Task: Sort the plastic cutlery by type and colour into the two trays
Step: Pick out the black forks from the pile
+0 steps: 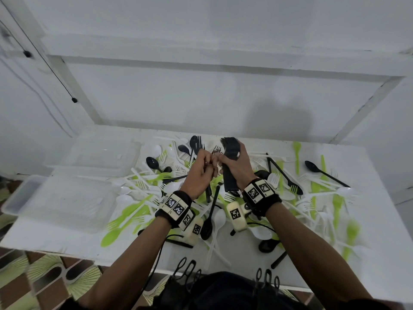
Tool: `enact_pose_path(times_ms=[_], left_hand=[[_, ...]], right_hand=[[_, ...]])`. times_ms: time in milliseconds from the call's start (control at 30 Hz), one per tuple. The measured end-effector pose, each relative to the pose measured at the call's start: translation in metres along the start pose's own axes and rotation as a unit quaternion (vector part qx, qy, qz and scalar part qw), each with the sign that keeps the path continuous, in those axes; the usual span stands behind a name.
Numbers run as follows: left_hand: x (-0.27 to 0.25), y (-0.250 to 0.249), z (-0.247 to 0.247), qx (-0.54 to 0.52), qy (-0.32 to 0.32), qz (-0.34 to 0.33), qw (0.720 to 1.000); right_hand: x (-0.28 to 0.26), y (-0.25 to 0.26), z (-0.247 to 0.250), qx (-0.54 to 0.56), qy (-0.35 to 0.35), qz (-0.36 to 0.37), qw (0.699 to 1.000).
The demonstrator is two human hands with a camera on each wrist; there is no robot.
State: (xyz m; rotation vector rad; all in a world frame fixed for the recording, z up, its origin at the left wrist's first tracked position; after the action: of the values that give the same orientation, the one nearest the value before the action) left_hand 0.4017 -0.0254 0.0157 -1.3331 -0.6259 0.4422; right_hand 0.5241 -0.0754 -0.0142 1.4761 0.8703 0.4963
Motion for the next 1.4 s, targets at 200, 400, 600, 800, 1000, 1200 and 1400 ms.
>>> enact_pose_path(times_ms=[200, 400, 600, 800, 1000, 1200, 1400], left_hand=[[-0.005, 0.018, 0.002, 0.13, 0.01, 0.015, 0.991], [-0.004, 0.011, 0.005, 0.135, -0.027, 0.011, 0.99], [0.003, 0.011, -0.005, 0.091, 0.029, 0.044, 0.994], [-0.002, 0.02, -0.007, 0.106, 0.024, 0.075, 0.991], [-0.009, 0.037, 0.004, -0.007, 0.024, 0.105, 0.994], [-0.007, 0.018, -0.002, -0.139, 0.02, 0.106, 0.984], [-0.007, 0.017, -0.008, -0.261, 0.02, 0.144, 0.954]], right_hand=[[0.014, 0.003, 0.024, -0.009, -0.107, 0.017, 0.994], [0.013, -0.003, 0.012, -0.023, -0.1, 0.037, 0.994], [0.007, -0.006, 0.014, -0.057, -0.127, 0.044, 0.989], [0.008, -0.014, 0.021, -0.049, -0.145, 0.018, 0.988], [0.011, -0.024, 0.033, -0.019, -0.108, -0.021, 0.994], [0.0, -0.022, 0.015, 0.007, -0.012, -0.039, 0.999], [-0.013, -0.016, -0.017, 0.133, 0.085, -0.069, 0.985]])
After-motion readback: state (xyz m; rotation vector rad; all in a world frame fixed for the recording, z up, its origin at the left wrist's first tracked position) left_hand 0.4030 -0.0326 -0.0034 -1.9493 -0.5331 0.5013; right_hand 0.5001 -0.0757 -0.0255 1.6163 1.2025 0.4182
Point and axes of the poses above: each hand's wrist, its own x-axis towards the middle knuckle, its own z-axis out of the back of the hand, y = z × x, the point moved 8 cm from there along x, towards the middle knuckle, and after that the axes turned 4 degrees about -x, right-handed, at the moved point
